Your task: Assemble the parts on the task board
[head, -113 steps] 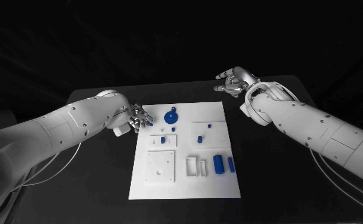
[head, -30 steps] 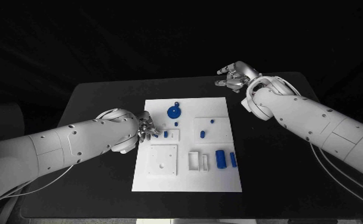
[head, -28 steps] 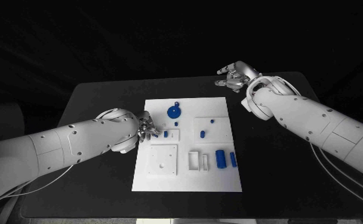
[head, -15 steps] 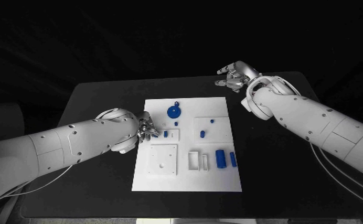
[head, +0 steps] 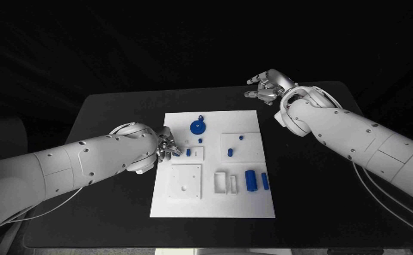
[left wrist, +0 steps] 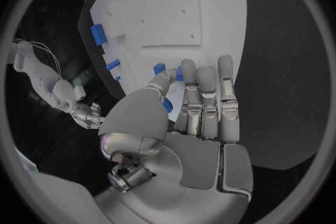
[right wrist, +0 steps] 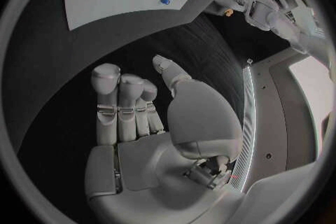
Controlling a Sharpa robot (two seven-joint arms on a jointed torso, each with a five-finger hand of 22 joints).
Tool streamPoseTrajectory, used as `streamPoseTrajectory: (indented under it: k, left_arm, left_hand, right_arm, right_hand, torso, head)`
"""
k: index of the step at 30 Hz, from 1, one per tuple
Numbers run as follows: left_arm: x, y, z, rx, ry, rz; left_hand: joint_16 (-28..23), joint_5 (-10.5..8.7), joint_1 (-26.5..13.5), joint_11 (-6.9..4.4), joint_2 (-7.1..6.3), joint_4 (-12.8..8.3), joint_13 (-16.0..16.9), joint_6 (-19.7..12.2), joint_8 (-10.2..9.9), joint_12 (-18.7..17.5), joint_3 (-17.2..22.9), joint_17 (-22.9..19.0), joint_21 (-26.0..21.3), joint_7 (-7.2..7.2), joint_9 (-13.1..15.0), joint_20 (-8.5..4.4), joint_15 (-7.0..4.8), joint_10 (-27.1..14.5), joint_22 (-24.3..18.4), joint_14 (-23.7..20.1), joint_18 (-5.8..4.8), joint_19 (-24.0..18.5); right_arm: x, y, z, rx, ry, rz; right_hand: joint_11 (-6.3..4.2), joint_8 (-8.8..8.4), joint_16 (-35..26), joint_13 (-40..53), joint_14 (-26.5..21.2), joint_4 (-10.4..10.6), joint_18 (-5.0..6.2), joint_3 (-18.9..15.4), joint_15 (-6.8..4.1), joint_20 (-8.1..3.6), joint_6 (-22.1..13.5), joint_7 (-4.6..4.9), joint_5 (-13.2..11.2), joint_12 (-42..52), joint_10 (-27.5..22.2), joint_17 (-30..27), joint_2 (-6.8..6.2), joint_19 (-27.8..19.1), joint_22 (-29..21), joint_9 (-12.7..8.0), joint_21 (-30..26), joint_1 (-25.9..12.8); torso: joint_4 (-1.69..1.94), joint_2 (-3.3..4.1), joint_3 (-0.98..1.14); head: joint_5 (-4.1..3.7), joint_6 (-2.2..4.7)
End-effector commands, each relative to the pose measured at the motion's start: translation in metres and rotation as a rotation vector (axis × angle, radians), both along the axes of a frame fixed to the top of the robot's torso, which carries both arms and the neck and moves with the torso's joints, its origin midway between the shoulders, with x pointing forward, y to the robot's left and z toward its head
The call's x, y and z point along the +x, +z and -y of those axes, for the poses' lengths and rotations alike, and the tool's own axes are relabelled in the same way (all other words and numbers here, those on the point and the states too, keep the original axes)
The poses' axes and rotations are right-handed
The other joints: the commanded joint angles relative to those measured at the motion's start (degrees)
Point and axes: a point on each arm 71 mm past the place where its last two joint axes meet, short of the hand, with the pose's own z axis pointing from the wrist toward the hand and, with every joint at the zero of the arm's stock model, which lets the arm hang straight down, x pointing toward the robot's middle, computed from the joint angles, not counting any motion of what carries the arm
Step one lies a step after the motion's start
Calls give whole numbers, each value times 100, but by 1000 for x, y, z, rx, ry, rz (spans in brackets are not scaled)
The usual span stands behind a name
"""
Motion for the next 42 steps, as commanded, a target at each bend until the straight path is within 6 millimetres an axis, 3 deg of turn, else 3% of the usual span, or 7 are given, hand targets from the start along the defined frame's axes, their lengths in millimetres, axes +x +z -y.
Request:
streamPoseTrajectory:
  k: [1,14,23,30,35,38,42]
  left_arm:
    - [-1,-3,1,10,-12,-16]
    - [0,-7,4,16,-1,-25]
    - [0,-8,2,24,3,-34]
    - [1,-8,-1,29,20,-27]
    - [3,-7,-4,39,40,-18]
    - [5,-7,-8,46,57,-9]
    - [6,-6,-11,51,72,1]
  left_hand:
    - [-38,-35,-32,-1,25,-113,10,260,-59,-24,88,3,19,-228,-20,-13,21,15,104,18,-44,-25]
    - [-49,-190,25,-23,-436,501,29,384,-168,-1,-419,-11,-172,-302,-215,16,28,-8,77,22,-44,56]
    - [-57,-322,119,-17,-615,785,34,427,-185,8,-677,-18,-278,-298,-266,27,37,-23,85,7,-44,89]
    - [-67,-947,115,4,-641,1014,45,418,-144,34,-984,-26,-347,-273,-241,42,54,-37,84,-6,-44,105]
    - [-65,-1428,47,23,-770,1272,54,400,-85,62,-1092,-31,-386,-249,-195,49,64,-40,88,-6,-44,122]
    - [-57,-1785,2,34,-985,1542,64,378,-44,96,-965,-32,-407,-227,-164,53,72,-53,94,-11,-44,137]
    - [-53,-1828,-47,46,-1211,1794,55,376,-21,105,-854,-38,-431,-216,-155,57,76,-61,97,-16,-44,146]
  right_arm:
    - [0,-1,-1,0,11,-6]
    - [0,-1,0,0,7,-6]
    - [0,-1,0,1,6,-7]
    - [0,-2,1,3,5,-7]
    - [0,-3,1,4,5,-8]
    - [0,-3,1,4,3,-9]
    - [0,-4,2,4,3,-10]
  right_hand:
    - [-27,-1,-21,8,25,20,93,19,-6,1,22,-4,25,-18,14,-5,-6,312,348,9,-24,-55]
    - [-26,-1,-29,2,24,14,92,23,-6,1,20,-2,23,-27,7,-12,-6,312,342,9,-25,-50]
    - [-26,-1,-34,0,23,16,92,21,-6,1,17,-3,26,-29,7,-17,-7,312,340,8,-28,-61]
    - [-26,-1,-34,0,23,16,92,21,-6,1,17,-3,26,-29,7,-17,-7,312,340,8,-28,-61]
    - [-26,-2,-37,-1,23,20,92,17,-6,1,8,-2,29,-29,8,-20,-7,312,338,8,-32,-67]
    - [-25,-2,-41,-3,23,24,92,13,-6,1,-1,-1,32,-30,9,-24,-7,312,335,8,-37,-72]
    - [-25,-2,-41,-3,23,24,92,13,-6,1,-1,-1,32,-30,9,-24,-7,312,335,8,-37,-72]
  torso:
    - [-5,1,0]
    - [-6,-2,1]
    - [-1,-1,-2]
    - [1,0,-1]
    - [-3,0,-3]
    - [-6,3,-6]
    - [-6,4,-4]
  head:
    - [-2,0]
    - [-28,-3]
    - [-37,-7]
    - [-37,4]
    - [-31,-1]
    - [-36,0]
    - [-44,-5]
